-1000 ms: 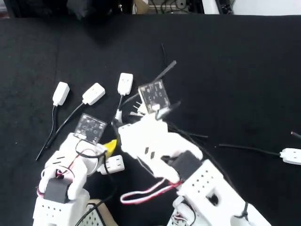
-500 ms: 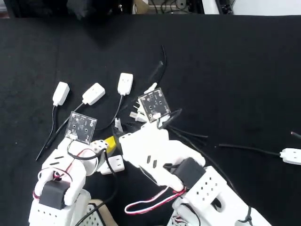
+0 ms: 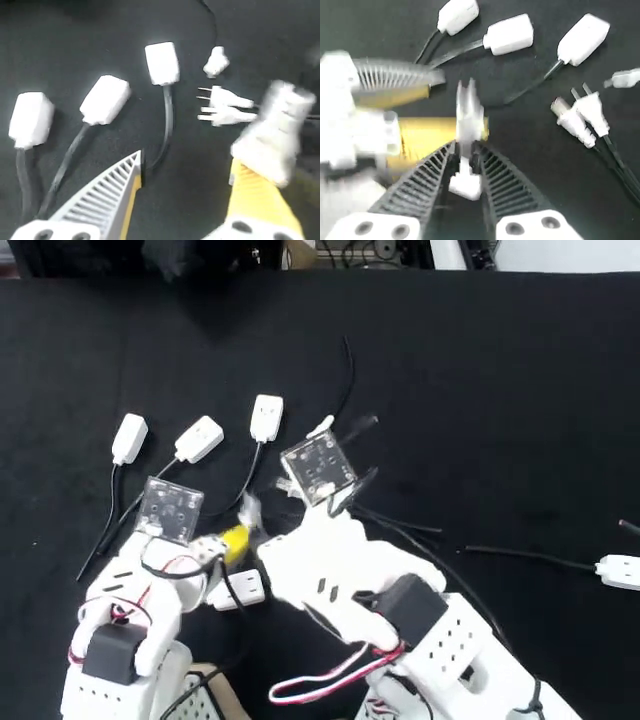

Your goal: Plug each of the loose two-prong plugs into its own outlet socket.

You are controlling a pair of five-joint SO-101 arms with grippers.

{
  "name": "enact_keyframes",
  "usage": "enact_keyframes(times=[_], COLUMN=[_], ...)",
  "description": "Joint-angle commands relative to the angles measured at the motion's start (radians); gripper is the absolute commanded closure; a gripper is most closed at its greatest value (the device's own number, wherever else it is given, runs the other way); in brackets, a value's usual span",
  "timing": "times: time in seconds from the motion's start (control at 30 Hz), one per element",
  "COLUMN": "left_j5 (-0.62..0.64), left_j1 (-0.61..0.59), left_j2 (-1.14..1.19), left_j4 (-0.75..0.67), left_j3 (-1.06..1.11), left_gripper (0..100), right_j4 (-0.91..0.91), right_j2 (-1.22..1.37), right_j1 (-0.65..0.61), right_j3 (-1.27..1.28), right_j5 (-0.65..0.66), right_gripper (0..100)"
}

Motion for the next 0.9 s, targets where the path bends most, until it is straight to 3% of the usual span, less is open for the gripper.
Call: enact_keyframes(times=[0.0, 0.4, 0.63, 0.87], left_j5=[0.009, -0.048, -0.098, -0.115], left_j1=[-0.035, 0.012, 0.008, 0.008], left_j2=[-0.006, -0.006, -0.006, -0.006], left_j4=[-0.023, 0.015, 0.008, 0.014], left_j3=[-0.070, -0.067, -0.027, -0.027], left_gripper=[72, 72, 72, 72], right_j4=[0.068, 0.060, 0.170, 0.353], right_j2=[-0.004, -0.005, -0.012, -0.010], right_j1=[-0.017, -0.034, -0.028, 0.075], right_j3=[-0.068, -0.056, -0.114, -0.354], right_j5=[0.046, 0.103, 0.176, 0.164], right_gripper=[98.6, 98.5, 98.1, 81.5])
